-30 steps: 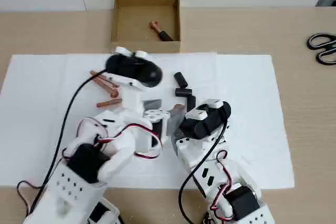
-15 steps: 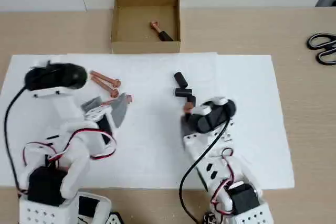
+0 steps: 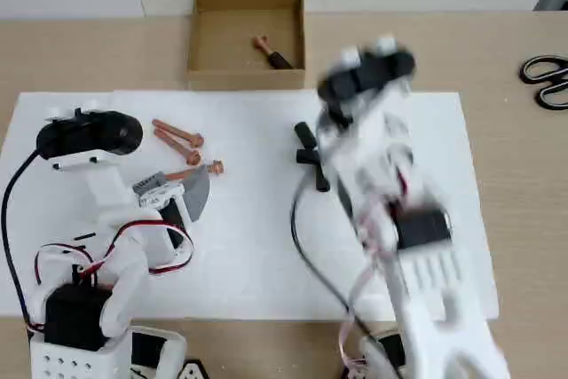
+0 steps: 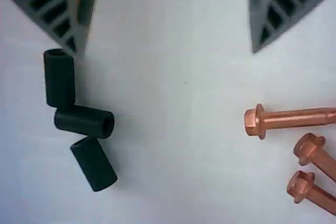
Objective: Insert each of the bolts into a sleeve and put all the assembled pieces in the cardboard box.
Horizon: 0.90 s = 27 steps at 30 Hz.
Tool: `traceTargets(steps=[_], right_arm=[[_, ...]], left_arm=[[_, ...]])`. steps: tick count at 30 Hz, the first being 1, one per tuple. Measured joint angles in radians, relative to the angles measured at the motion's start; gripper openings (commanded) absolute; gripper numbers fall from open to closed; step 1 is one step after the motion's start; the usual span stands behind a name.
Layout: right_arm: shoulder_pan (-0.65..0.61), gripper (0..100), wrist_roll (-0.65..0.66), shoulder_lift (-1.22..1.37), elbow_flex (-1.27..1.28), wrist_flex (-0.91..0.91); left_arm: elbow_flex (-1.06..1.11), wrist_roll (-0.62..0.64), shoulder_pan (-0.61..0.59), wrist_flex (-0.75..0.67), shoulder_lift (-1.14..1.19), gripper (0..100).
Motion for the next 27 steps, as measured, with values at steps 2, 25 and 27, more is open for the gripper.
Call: traceTargets(steps=[2,25,27], right_arm=[[0.000,0.4,0.000,0.181,-0.150,-0.038],[0.000,0.7,0.000,1.321,-0.882,-0.577],[0.000,0.7,0.000,1.361,-0.911,-0.577]], left_arm=[[0.000,0.000,0.000,0.000,0.000,19],[0.006,0.000,0.000,0.000,0.000,19],[0.006,0.000,0.000,0.000,0.000,19]])
